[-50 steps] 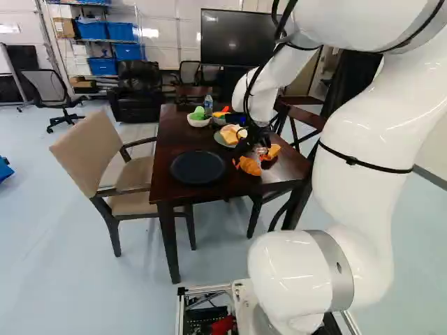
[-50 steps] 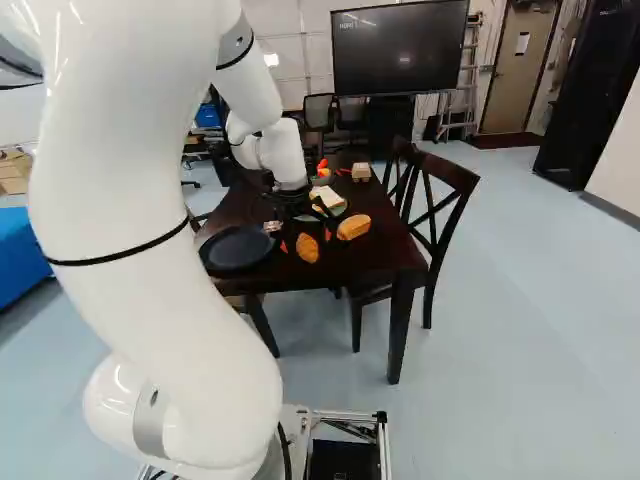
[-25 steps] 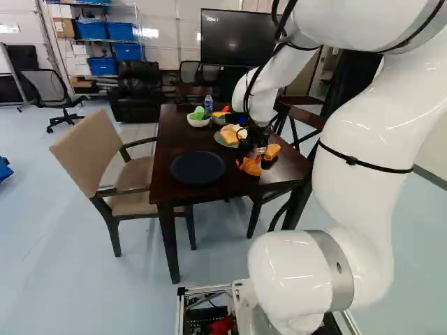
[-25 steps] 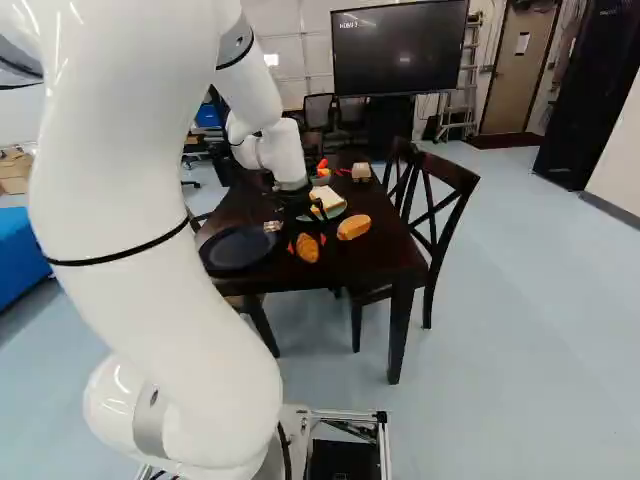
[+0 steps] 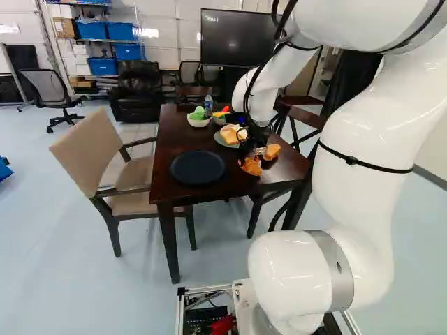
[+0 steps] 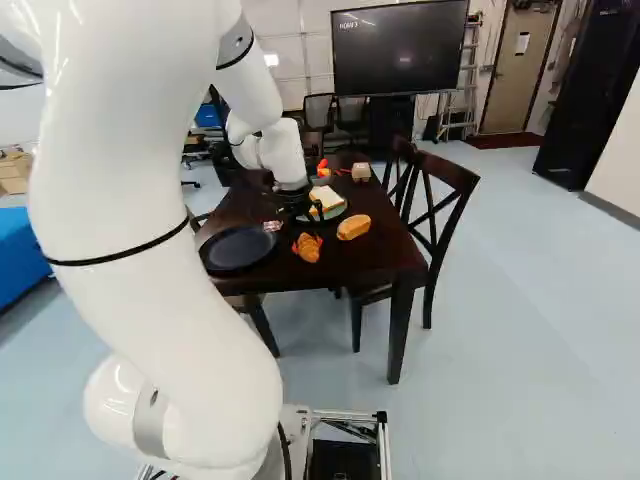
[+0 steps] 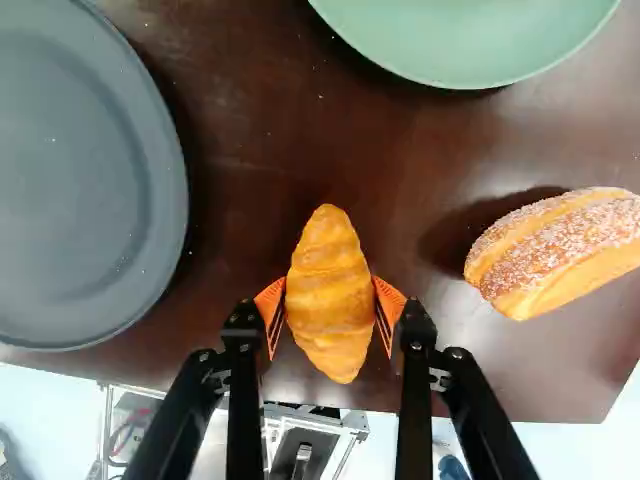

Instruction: Move the croissant to the empty plate

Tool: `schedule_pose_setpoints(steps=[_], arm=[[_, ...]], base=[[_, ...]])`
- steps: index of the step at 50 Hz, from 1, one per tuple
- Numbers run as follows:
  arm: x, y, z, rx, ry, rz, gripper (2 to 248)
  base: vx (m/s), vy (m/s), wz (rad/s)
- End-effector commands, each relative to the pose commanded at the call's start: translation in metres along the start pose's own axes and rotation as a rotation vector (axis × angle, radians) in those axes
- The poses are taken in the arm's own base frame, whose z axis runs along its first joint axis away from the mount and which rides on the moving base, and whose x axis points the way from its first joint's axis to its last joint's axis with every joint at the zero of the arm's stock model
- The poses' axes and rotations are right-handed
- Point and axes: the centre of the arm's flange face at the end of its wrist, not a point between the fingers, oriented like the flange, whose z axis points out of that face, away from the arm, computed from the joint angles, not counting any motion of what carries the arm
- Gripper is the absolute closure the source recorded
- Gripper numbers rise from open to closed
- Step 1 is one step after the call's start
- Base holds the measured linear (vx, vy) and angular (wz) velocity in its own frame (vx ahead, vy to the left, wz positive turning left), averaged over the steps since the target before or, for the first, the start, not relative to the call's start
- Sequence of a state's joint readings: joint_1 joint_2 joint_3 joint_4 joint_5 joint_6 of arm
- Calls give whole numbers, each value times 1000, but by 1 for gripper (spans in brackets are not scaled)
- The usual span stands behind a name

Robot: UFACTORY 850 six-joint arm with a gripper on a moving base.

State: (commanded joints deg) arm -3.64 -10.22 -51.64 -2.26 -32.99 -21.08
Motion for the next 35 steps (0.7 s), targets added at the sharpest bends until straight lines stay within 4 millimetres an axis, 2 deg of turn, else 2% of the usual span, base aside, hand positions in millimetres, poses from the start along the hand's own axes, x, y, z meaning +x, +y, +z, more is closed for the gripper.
schedule_pose_setpoints(steps=[34,35], arm=[[0,0,0,0,0,0,112],[0,0,0,0,0,0,120]], base=[[0,0,0],[0,0,0]])
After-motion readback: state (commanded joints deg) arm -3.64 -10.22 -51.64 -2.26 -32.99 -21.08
